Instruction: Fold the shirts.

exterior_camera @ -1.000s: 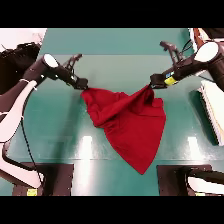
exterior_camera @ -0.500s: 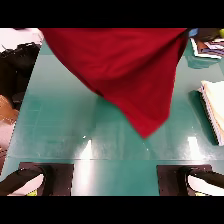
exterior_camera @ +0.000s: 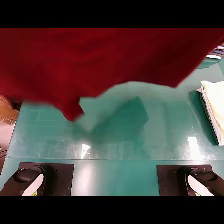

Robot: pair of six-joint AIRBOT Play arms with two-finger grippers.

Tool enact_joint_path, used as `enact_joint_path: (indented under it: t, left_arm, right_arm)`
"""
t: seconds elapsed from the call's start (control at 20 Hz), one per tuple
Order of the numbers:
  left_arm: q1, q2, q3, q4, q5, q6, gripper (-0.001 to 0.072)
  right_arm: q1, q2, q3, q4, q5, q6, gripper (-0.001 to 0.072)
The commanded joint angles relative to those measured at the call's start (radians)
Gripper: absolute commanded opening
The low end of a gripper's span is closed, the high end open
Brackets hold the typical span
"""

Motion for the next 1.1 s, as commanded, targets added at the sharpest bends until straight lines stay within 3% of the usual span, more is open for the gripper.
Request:
enact_joint_path:
  t: [0.0,0.3,0.35,0.65,0.85,0.9,0.95,1.0,1.05]
  left_arm:
    - [0.001,0.003,0.011,0.01,-0.008,-0.012,0.0025]
    - [0.001,-0.301,0.005,0.104,-0.334,-0.046,0.0027]
    - [0.001,-0.36,-0.024,0.101,-0.334,-0.061,0.0027]
    - [0.001,-0.683,-0.372,0.114,-0.129,-0.06,0.0027]
    - [0.001,-0.869,-0.42,0.116,0.071,-0.078,0.0054]
    - [0.001,-0.885,-0.42,0.116,0.106,-0.102,0.0342]
    - [0.002,-0.888,-0.42,0.117,0.127,-0.128,0.0597]
    - [0.008,-0.886,-0.412,0.12,0.117,-0.132,0.0606]
    - [0.021,-0.886,-0.384,0.125,0.051,-0.132,0.0606]
  right_arm:
    - [-0.001,0.013,0.027,-0.014,-0.026,0.014,0.0018]
    - [0.0,-0.208,-0.143,-0.01,-0.003,0.042,0.0018]
    - [-0.001,-0.274,-0.163,-0.011,0.01,0.042,0.0018]
    - [-0.003,-0.655,-0.237,-0.01,-0.026,-0.035,0.0018]
    - [-0.016,-0.833,-0.157,-0.001,-0.069,-0.04,0.0019]
    - [-0.021,-0.862,-0.122,0.001,-0.074,-0.04,0.0029]
    - [-0.021,-0.885,-0.086,0.008,-0.071,-0.04,0.0256]
    - [-0.028,-0.898,-0.053,0.02,-0.059,-0.039,0.0468]
    - [-0.038,-0.898,-0.026,0.034,-0.038,-0.039,0.0471]
